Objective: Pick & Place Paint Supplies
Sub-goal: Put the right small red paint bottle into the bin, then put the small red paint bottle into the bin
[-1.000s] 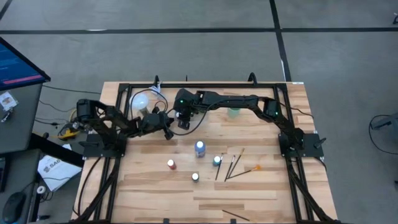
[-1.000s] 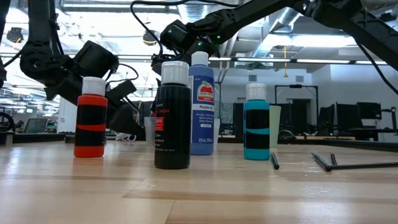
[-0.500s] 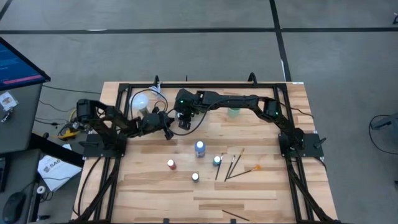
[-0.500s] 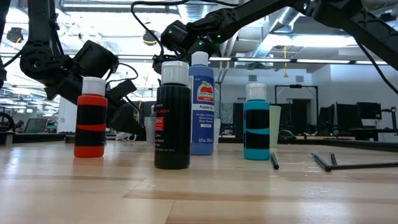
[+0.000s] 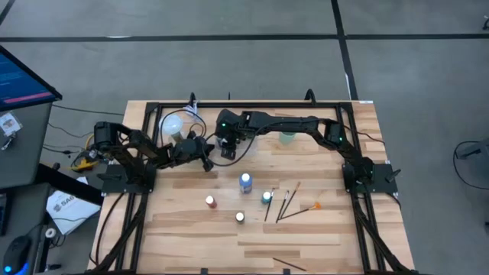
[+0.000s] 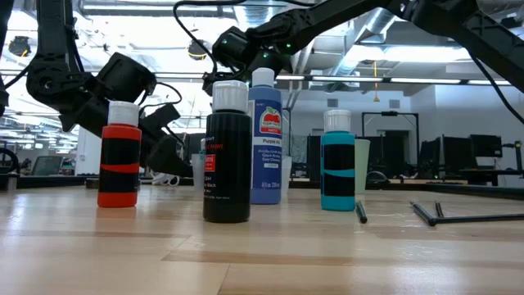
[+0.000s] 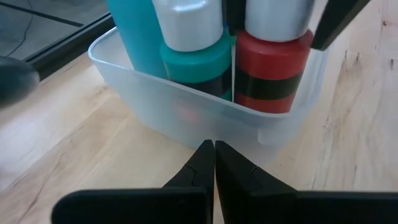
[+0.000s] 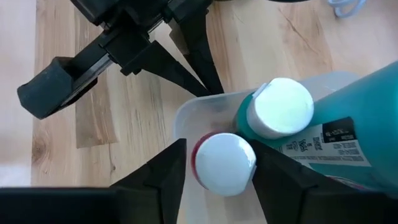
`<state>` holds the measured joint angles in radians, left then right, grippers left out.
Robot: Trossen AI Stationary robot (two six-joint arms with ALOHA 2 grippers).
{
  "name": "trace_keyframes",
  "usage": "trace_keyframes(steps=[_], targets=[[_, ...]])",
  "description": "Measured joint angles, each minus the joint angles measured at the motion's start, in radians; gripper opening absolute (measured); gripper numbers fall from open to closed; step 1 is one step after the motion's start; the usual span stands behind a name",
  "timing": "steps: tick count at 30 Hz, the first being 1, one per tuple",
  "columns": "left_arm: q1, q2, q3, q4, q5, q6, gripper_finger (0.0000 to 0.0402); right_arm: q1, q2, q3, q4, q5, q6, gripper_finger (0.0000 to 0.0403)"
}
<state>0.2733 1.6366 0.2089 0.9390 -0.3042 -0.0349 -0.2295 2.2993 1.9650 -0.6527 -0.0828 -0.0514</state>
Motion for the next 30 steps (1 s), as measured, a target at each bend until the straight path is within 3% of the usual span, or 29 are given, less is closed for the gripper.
trace_keyframes(steps=[8,18,22,30], targets=[[0.0,0.0,0.0,0.002,0.0,0.0,0.0001,-0.001,0.004,0.087,-0.122,-0.002,0.0,0.0198],[-0.015,-0.024,-0.001,0.004,-0.001,0.003,0.0001,-0.001,0.004,0.267,-0.351,0.003,-0.039,0.0187],[-0.03,-0.106,-0.015,0.002,-0.001,0.013,0.0001,-0.001,0.003,0.387,-0.469,0.003,-0.076,0.0179],[-0.072,-0.373,-0.084,-0.017,-0.002,0.014,0.0001,0.017,-0.123,0.367,-0.491,0.007,-0.123,0.0159]])
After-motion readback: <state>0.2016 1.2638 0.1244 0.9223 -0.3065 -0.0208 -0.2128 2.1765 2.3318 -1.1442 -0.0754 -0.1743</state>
